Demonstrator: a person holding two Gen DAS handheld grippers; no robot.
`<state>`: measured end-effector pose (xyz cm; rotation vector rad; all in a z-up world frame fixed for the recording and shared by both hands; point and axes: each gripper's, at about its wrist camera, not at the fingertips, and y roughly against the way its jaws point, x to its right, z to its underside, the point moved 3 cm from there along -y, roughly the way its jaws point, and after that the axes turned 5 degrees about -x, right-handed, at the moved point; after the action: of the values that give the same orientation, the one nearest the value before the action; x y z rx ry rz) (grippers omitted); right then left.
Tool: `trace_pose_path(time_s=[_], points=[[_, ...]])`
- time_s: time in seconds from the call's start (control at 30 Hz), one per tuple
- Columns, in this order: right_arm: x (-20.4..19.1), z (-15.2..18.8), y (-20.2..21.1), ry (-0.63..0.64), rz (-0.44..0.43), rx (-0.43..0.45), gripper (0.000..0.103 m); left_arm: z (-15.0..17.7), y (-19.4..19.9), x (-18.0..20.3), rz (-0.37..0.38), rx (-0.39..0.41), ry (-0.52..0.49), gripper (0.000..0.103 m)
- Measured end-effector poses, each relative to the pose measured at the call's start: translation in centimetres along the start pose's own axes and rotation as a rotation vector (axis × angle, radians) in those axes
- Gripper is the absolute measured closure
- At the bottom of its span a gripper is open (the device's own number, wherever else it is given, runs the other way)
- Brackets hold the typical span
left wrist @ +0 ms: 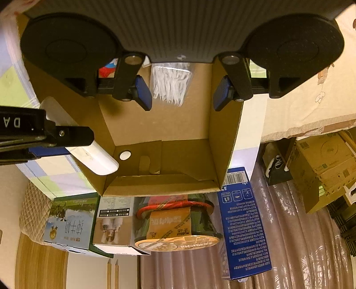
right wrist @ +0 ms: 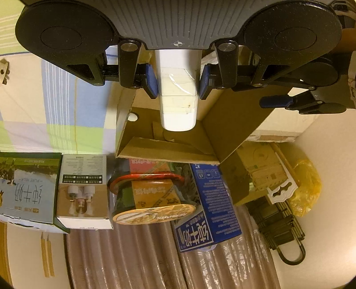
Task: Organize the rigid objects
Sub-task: 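Lower the floss-pick box into the cardboard box and open the left tool, then open the right tool to drop the white bar into the box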
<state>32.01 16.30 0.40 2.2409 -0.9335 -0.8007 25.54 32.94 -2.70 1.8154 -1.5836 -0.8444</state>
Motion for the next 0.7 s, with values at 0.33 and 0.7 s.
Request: trace_pose_path(time_s=[0.33, 0.7], points=[[-0.55, 0.19, -0.09, 0.008, -0.002, -0.007, 0.066, 0.38, 0.26, 0.04, 0.0, -0.004, -0.008, 0.047], [-0.4, 0.35, -0.42, 0.018, 0.005, -0.006, 0.066, 0.5, 0.01, 0.15, 0.003, -0.009, -0.012, 0.046]])
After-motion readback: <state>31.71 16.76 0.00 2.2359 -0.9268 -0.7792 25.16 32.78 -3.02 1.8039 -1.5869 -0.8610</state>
